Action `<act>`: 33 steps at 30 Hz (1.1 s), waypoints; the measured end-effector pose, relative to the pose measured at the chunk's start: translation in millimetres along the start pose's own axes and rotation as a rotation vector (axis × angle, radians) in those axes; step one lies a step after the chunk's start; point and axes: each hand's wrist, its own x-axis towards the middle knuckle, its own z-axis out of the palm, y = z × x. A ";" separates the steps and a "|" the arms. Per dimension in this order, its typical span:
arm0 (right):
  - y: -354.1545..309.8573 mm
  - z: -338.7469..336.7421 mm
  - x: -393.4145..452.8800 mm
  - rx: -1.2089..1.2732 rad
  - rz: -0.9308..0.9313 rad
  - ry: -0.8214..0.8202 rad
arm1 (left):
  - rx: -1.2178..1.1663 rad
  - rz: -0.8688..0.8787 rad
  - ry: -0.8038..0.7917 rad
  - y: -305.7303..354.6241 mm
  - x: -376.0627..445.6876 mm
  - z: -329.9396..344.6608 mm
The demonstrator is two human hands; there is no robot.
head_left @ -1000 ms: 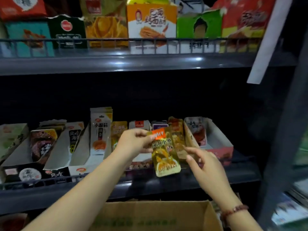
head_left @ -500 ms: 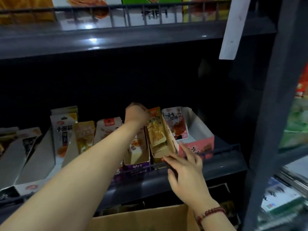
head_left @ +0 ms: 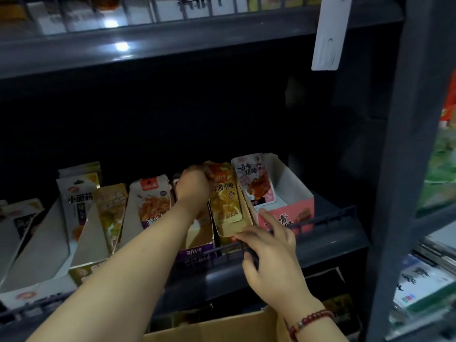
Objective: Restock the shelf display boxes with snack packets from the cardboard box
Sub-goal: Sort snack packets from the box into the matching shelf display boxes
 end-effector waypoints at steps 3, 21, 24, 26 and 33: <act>-0.4 -0.2 0.2 0.007 0.001 0.011 | -0.031 0.018 0.000 -1.3 -2.5 2.8; -7.2 -11.6 -2.5 -0.030 -0.005 -0.111 | -0.163 0.092 0.083 -5.8 -55.6 1.8; -14.5 -18.5 -4.6 -0.033 -0.023 -0.127 | -0.266 0.100 0.092 -4.0 -87.8 -9.0; -24.1 -26.2 -9.2 -0.012 -0.034 -0.131 | -0.331 0.122 0.088 -3.2 -116.3 -18.0; -46.5 -61.0 -64.8 -0.033 0.022 -0.393 | -0.427 0.081 -0.039 -23.0 -228.4 -27.3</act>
